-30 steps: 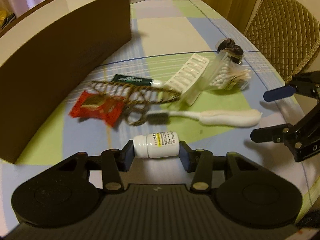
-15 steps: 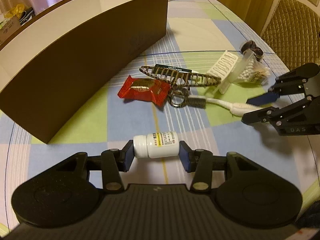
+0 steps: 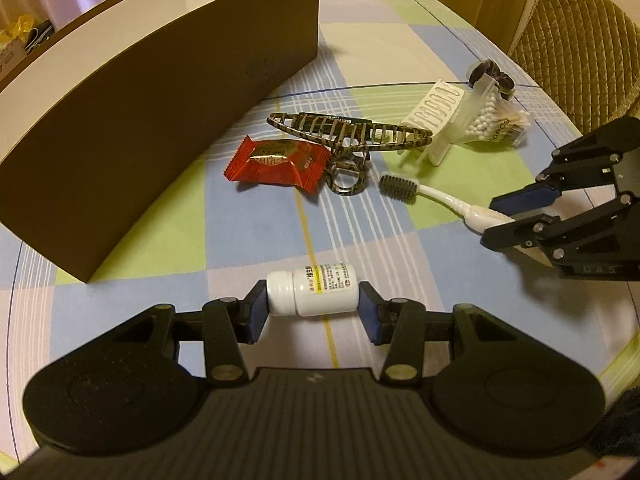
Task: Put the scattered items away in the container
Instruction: 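Lift the pill bottle and toothbrush and carry them over the box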
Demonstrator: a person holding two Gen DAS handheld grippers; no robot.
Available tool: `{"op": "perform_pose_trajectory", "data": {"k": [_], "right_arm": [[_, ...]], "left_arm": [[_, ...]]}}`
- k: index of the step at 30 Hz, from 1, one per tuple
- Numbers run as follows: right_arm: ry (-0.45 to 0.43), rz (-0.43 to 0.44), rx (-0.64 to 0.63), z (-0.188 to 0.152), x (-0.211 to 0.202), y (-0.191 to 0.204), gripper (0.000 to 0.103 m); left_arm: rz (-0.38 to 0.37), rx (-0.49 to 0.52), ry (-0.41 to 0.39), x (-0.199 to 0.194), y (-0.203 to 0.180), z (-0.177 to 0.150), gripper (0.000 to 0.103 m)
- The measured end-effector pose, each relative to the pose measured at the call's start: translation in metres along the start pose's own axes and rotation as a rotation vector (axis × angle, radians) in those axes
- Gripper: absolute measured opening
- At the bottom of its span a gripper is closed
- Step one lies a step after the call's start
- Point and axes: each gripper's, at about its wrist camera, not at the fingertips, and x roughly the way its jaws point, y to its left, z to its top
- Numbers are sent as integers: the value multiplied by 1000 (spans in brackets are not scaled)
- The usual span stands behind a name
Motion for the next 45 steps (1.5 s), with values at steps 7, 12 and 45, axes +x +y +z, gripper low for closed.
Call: {"op": "perform_pose_trajectory", "data": {"k": [7,12,45], "right_arm": [[107,14,-15,3,-5,7,17],[151,63,25,-7,-16,5,17],[-235,211,24,150,-82,14,17]], "left_arm": [[-18,24,1,-3,-2,-1,42],[-24,37,5,-7,-3,-1,42],[56,75,-254,-114,76,78,42]]}}
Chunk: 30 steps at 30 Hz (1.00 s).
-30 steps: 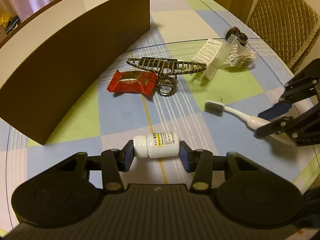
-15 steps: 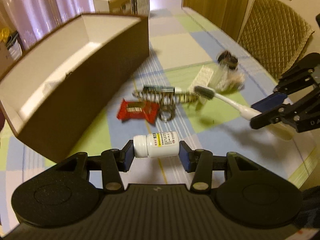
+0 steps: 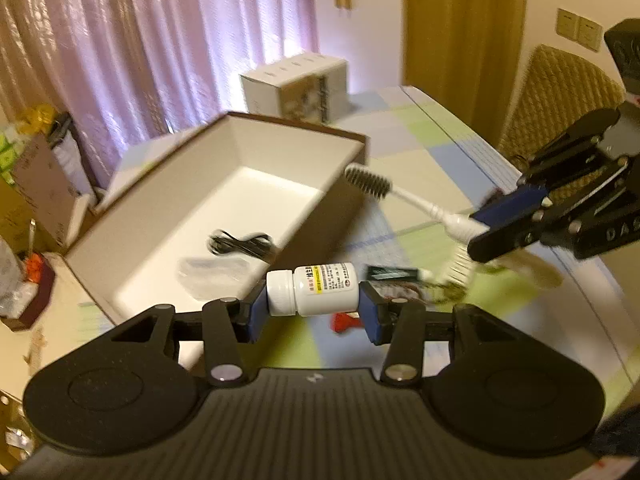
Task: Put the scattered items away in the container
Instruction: 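Lift the pill bottle and toothbrush and carry them over the box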
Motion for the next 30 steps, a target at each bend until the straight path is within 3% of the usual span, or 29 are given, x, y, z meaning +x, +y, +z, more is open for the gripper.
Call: {"op": "perform_pose_trajectory", "data": {"k": [7,15,30], "right_arm": [[-53,-10,-29,57,22,-13,17],[-45,-60,-48,112,72,-37,17],[75,-138,1,130,170,-90,17]], "left_arm": [[46,19,-20,14,36,27,42],[32,35,-37,50,70,61,42],[-55,119,69,144,99,74,42]]}}
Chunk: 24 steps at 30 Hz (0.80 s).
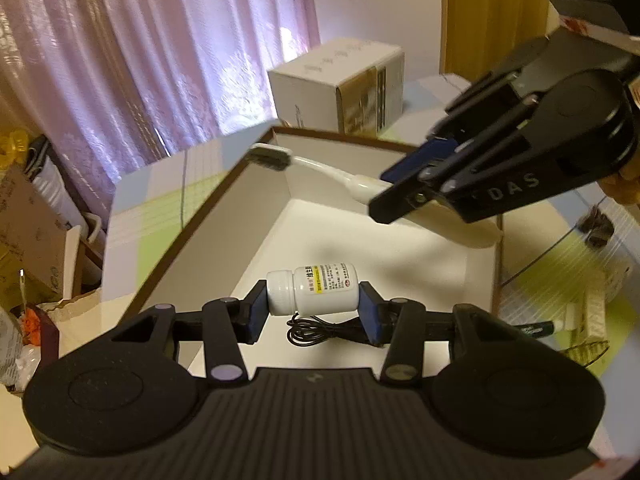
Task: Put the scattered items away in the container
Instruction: 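Lift the pill bottle and toothbrush and carry them over the box, then open both tools to release the pill bottle and toothbrush into the box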
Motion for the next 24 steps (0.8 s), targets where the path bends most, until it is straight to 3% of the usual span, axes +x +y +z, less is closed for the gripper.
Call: {"op": "perform_pose_trajectory", "data": {"k": [10,24], "right_arm": [[148,-16,10,-12,54,-18,17],[272,-21,-14,-19,74,-25,17]], "left_arm": [[-79,51,137,56,0,-14,42],[-144,105,269,89,-6,-33,44]]}}
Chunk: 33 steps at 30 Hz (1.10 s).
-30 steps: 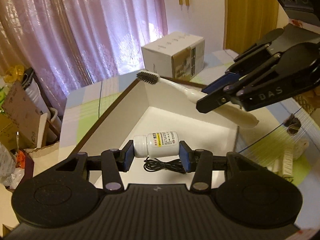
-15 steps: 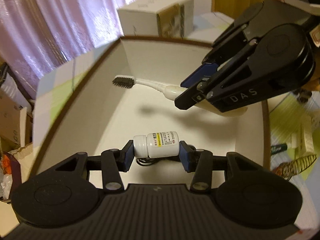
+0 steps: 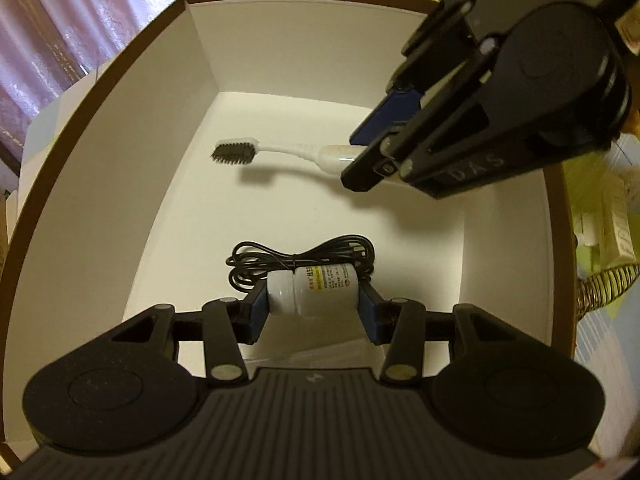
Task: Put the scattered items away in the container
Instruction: 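Open both tools to release the pill bottle and toothbrush into the box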
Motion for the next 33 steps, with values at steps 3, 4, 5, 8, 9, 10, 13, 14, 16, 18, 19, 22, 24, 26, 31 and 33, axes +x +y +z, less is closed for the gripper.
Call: {"op": "perform_pose_trajectory", "data": {"k": [3,4,5,8,9,10,13,14,16,18,19,22,24,26,31,33], "right_arm": [[10,0,-4,2,3,0,17],[11,3,-4,2,4,0,17],[11,4,-4,3,4,0,17],[11,4,-5,4,6,1,17],[12,5,-6,4,6,1,17],[12,4,-9,4,6,2,17],[15,3,-29,4,7,4,17],[21,9,-39,4,7,6,18],[26,8,-64,3,6,9,26],[18,-24,-87,1,3,12,56],[7,-31,-92,0,1,13,67],[8,-24,-84,-2,-5,11,68],[16,-25,-92,-5,-10,12,71],[12,-31,-100,-8,-16,12,81],[-5,-37,-114,-16,-31,18,96],[-13,-42,-124,-18,-36,23,100]], "left_arm": [[8,-1,5,3,1,3,49],[12,-1,4,3,2,4,49],[15,-1,2,3,2,5,50],[20,-11,-8,1,5,6,52],[22,-15,-10,1,5,5,52],[25,-20,-12,0,6,5,52],[25,-35,-16,-2,8,5,52],[27,-40,-17,-3,7,5,53],[30,-46,-20,-5,7,7,55],[35,-53,-23,-10,7,6,62],[37,-56,-25,-12,7,5,63],[43,-64,-32,-18,7,2,66],[47,-69,-38,-24,7,1,70],[51,-71,-45,-31,5,0,73],[65,-83,-53,-43,1,-2,80],[74,-87,-58,-47,-1,-2,85]]}}
